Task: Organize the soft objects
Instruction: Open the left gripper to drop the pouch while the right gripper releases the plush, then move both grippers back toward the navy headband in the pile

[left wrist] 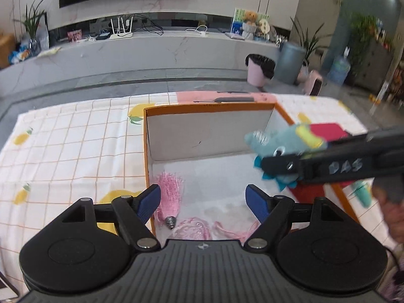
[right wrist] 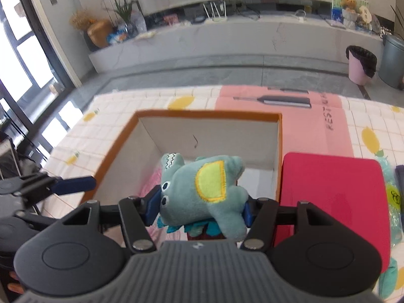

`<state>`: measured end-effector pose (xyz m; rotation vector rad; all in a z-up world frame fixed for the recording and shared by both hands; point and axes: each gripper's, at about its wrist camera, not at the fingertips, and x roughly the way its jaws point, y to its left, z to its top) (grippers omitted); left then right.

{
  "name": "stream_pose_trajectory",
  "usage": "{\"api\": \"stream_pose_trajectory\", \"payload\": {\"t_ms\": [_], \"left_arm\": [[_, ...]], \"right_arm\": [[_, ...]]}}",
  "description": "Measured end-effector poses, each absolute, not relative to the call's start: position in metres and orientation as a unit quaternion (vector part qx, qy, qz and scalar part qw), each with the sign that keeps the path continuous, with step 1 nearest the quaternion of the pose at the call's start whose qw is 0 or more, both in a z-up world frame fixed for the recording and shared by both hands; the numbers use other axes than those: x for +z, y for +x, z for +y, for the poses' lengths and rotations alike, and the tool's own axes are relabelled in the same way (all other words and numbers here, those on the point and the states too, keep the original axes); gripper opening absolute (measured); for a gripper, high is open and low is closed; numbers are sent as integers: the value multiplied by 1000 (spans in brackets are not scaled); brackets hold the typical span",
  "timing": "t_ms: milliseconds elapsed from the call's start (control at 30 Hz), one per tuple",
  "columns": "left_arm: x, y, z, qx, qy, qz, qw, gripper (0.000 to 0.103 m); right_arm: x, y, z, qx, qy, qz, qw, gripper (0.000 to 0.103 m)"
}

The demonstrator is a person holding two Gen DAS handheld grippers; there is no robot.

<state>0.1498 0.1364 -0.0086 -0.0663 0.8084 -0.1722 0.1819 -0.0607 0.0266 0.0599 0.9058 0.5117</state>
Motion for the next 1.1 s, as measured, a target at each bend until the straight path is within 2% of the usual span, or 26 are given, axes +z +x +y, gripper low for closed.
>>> {"api": "stream_pose_trajectory", "payload": {"t_ms": [333,400,800,933,1100], "left_arm": [[-11,148,140,-90,-50,388,916,89],[-11,148,141,-90,-53,387,916,89],[-12,147,137,-74,-56,381,920,89],[-8,142,134,-69,-56,368,926,90],[1,139,128,-64,-59,357,930,90]], "right_arm": [[12,178,-32,204,-52,457,864,66],[11,178,-35,205,-43,461,862,71],[23,172,-46,208,-47,441,872,72],[29,173,-53,217,-48,437,871,77],[38,172,-65,224,-42,428,875,78]]}}
